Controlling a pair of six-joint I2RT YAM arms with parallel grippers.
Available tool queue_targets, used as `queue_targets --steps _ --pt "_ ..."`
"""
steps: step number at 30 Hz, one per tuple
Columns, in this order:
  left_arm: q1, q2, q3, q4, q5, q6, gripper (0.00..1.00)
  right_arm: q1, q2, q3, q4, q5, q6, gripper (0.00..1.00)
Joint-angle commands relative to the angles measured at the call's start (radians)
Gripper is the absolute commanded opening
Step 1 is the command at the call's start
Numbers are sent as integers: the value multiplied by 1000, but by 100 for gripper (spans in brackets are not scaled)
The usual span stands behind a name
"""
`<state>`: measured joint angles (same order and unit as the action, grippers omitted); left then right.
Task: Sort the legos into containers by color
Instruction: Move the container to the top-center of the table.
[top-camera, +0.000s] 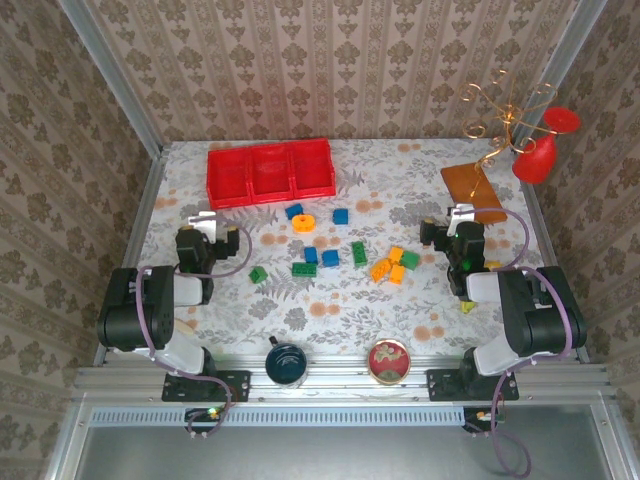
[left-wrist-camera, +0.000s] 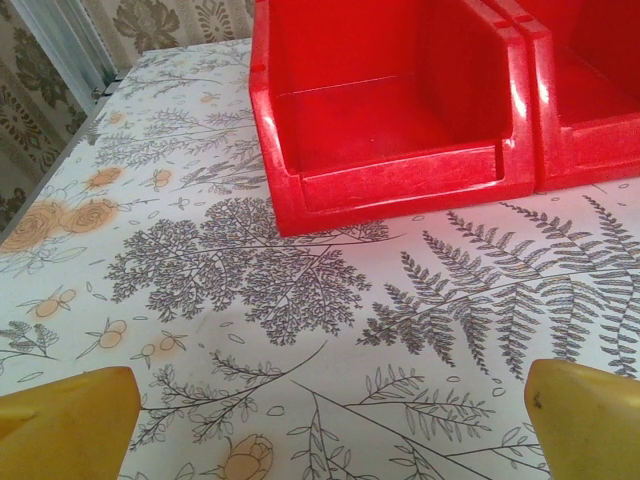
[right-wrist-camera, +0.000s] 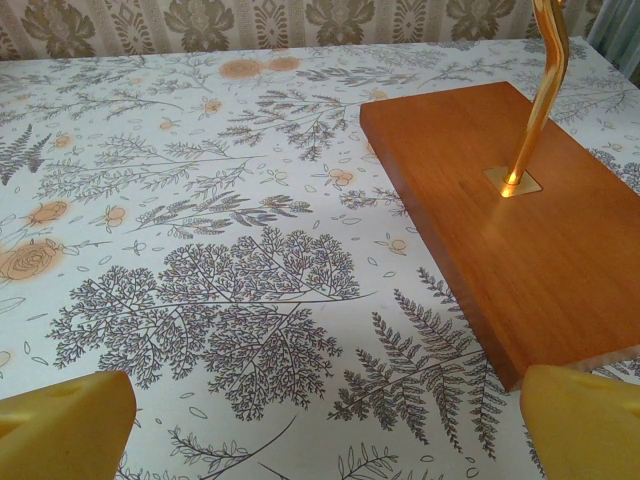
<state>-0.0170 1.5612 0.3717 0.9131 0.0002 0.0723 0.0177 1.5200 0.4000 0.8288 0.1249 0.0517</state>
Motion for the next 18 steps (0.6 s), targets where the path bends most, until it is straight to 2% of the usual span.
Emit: queue_targets --steps 1,11,18 --pt "9 -4 23 6 10 -6 100 6 5 1 33 19 2 100" --pt "15 -71 19 -36 -5 -23 100 5 -7 14 2 18 2 100" --pt "14 -209 33 -172 -54 -36 100 5 -75 30 -84 35 4 100"
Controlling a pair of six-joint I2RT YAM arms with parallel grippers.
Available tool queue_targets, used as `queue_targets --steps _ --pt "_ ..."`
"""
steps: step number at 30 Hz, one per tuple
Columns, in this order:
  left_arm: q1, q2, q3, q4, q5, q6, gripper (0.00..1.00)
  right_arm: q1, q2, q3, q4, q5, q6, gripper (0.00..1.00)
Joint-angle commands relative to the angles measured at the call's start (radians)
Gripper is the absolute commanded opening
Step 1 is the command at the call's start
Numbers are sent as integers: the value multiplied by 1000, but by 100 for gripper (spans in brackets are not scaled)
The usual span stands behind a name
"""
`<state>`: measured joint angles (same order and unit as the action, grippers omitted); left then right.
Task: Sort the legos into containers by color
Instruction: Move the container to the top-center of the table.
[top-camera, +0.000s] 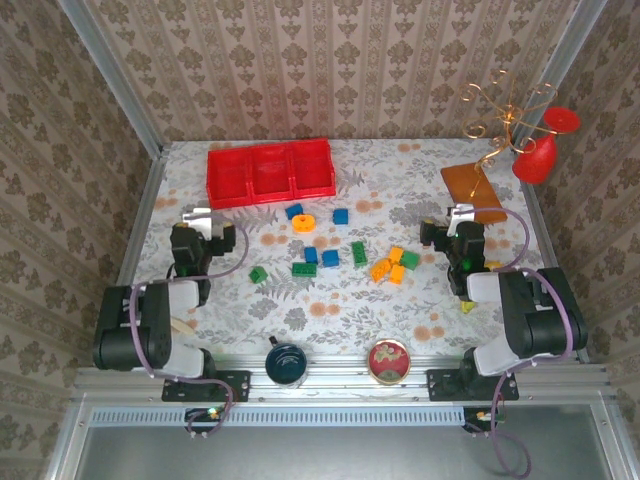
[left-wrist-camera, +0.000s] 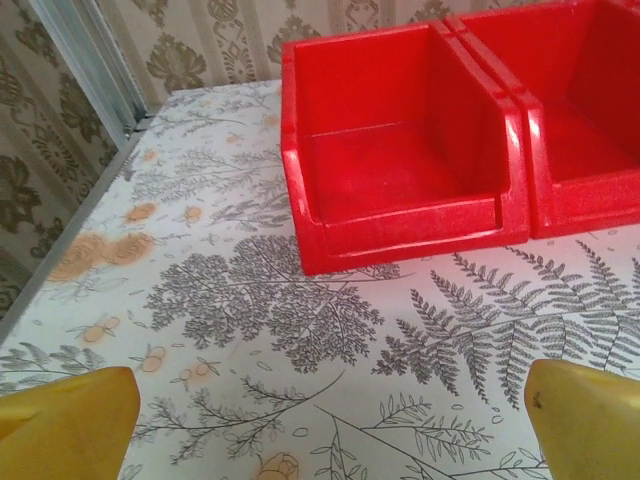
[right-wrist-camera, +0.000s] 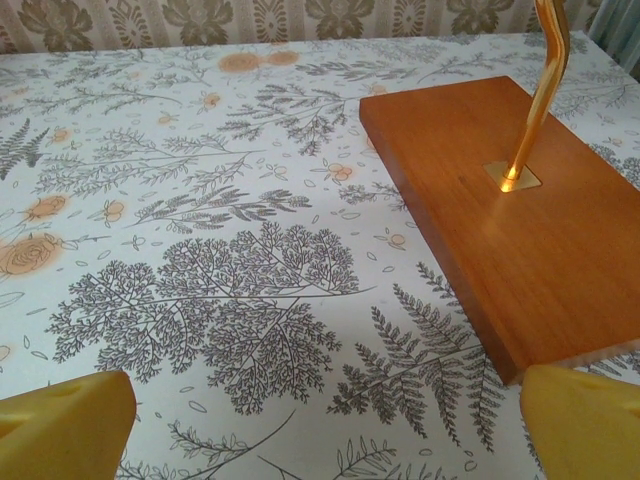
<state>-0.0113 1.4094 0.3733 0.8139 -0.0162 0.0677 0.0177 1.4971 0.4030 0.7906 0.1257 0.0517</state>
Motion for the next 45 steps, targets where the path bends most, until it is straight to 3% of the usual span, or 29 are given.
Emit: queue_targets --steps 1,6,12,20,30,38,45 --pt "8 -87 36 -102 -52 -36 100 5 -71 27 -65 39 4 100" --pt "8 -210 112 -278 -86 -118 100 13 -180 43 -207 66 0 100" --pt "8 -187 328 -566 -103 -262 100 57 -311 61 -372 130 -7 100" --pt "-59 87 653 -767 -73 -351 100 170 -450 91 -533 279 -2 100" --pt "-143 483 1069 -950 -48 -351 99 297 -471 193 -735 412 95 100" --pt "-170 700 1293 -1075 -66 -365 78 355 -462 255 -817 485 153 100" --pt "-185 783 1363 -1140 -97 -362 71 377 -446 309 -868 524 172 100"
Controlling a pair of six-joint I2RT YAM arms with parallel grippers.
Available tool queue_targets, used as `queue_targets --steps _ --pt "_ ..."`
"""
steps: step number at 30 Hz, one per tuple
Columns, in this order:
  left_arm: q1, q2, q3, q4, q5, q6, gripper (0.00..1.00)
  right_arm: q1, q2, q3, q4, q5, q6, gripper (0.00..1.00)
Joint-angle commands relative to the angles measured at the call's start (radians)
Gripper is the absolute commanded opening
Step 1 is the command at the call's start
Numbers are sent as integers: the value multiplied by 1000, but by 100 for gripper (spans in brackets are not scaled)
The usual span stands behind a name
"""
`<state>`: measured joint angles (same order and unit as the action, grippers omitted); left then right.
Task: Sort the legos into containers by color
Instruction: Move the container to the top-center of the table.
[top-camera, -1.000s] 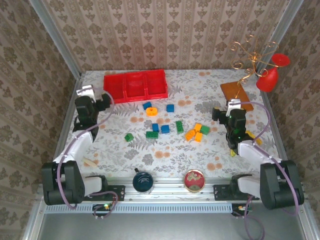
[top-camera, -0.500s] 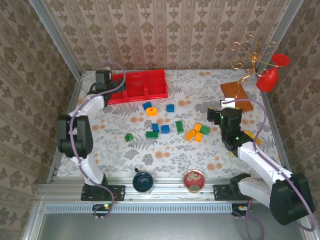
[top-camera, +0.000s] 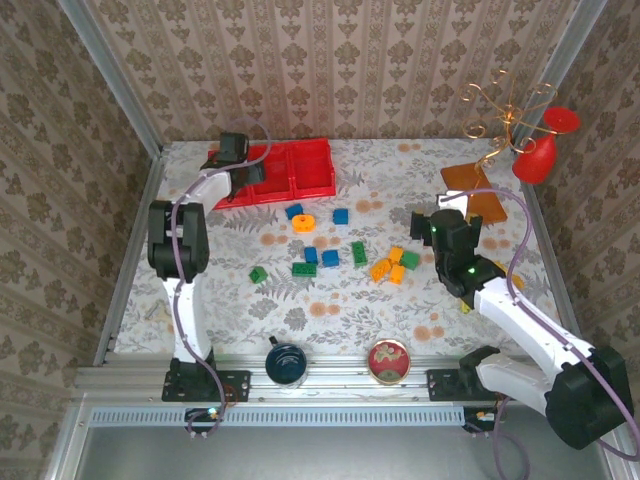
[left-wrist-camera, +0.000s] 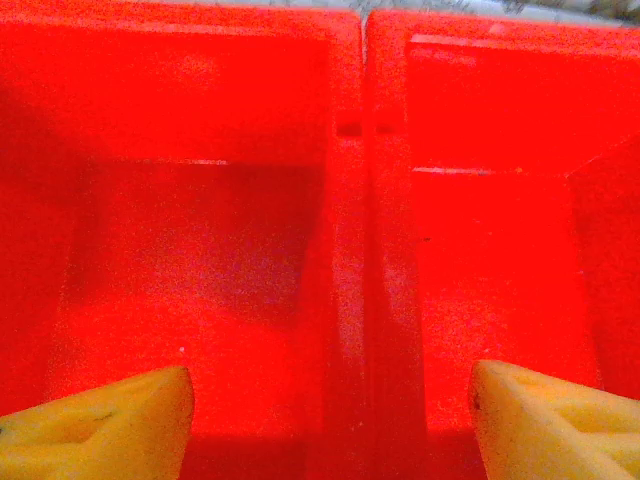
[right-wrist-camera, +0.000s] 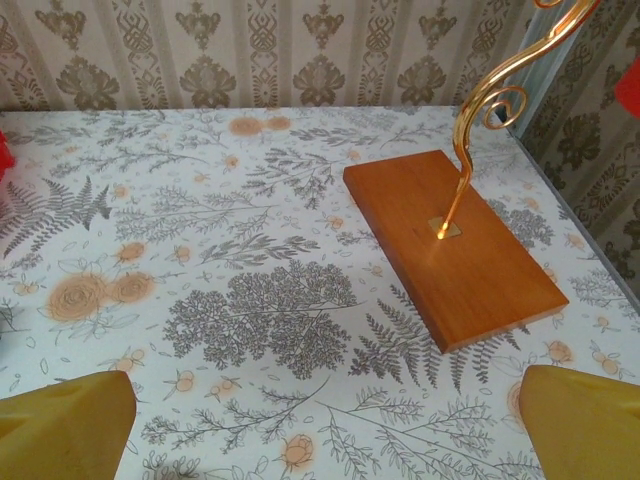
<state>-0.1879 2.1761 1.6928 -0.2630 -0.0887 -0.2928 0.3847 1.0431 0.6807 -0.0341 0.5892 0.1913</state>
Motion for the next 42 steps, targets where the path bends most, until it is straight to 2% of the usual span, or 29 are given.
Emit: queue_targets --steps 1,9,13,24,32,36,42 --pt "-14 27 50 -70 -27 4 68 11 9 35 -48 65 37 100" --pt "-72 37 18 -64 -30 6 39 19 0 66 -97 100 71 100" --pt "-116 30 -5 -60 -39 -19 31 24 -16 69 -117 112 81 100" --pt "-276 31 -21 -69 -66 -141 23 29 -55 76 -211 135 107 100" --pt "-403 -40 -143 -40 -105 -268 20 30 -117 64 -255 142 118 100" --pt "-434 -58 -163 -28 -129 -294 20 30 -135 54 -264 141 138 100" --pt "-436 -13 -85 -43 -176 -313 20 30 -111 70 -305 134 176 100"
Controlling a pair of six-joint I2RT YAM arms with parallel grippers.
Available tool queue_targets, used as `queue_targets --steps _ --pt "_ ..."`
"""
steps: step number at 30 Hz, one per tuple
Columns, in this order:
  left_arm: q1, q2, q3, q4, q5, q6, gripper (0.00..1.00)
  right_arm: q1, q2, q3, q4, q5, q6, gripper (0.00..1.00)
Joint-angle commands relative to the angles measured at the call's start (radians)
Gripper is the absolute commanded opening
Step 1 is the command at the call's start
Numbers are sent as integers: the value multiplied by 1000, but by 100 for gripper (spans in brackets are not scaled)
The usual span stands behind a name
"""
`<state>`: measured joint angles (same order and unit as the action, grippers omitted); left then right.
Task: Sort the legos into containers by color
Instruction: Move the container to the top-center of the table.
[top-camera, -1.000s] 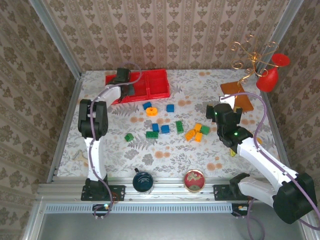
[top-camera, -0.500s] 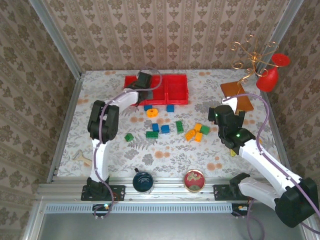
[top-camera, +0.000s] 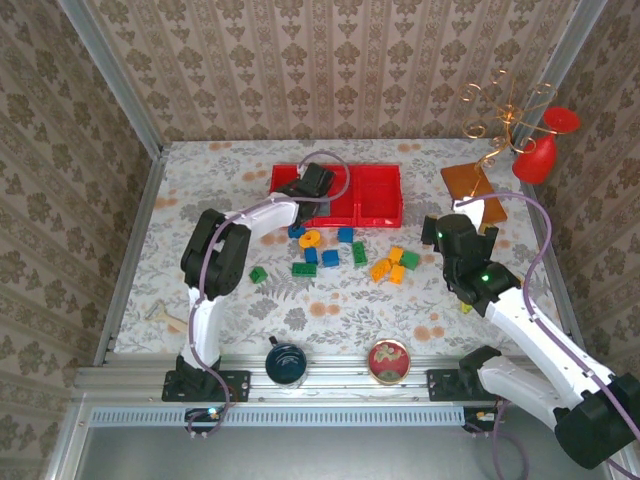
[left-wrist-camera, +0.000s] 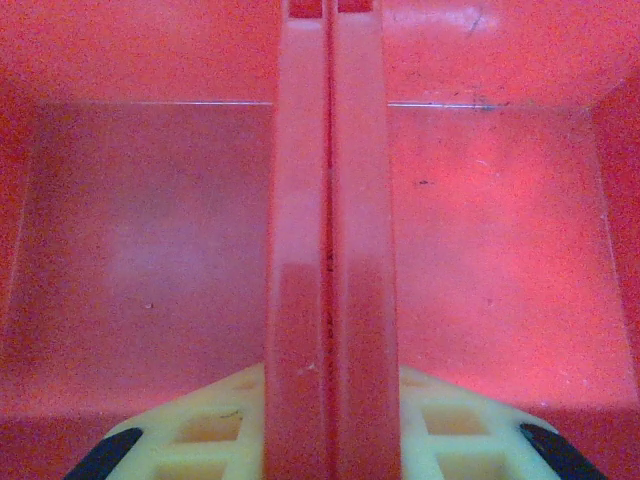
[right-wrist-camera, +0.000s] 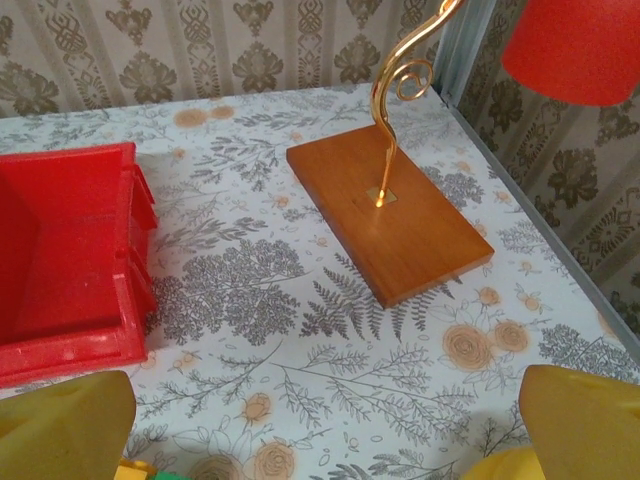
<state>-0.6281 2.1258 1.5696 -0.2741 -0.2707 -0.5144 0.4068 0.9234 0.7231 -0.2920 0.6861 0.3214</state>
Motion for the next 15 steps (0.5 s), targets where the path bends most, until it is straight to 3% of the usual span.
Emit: queue_targets --steps 1,9,15 --pt "5 52 61 -37 -1 -95 20 7 15 32 -55 34 57 100" --pt "10 137 219 -85 -10 -71 22 7 41 39 -83 35 109 100" --pt "10 116 216 -84 -1 -46 35 7 52 39 -138 47 188 100"
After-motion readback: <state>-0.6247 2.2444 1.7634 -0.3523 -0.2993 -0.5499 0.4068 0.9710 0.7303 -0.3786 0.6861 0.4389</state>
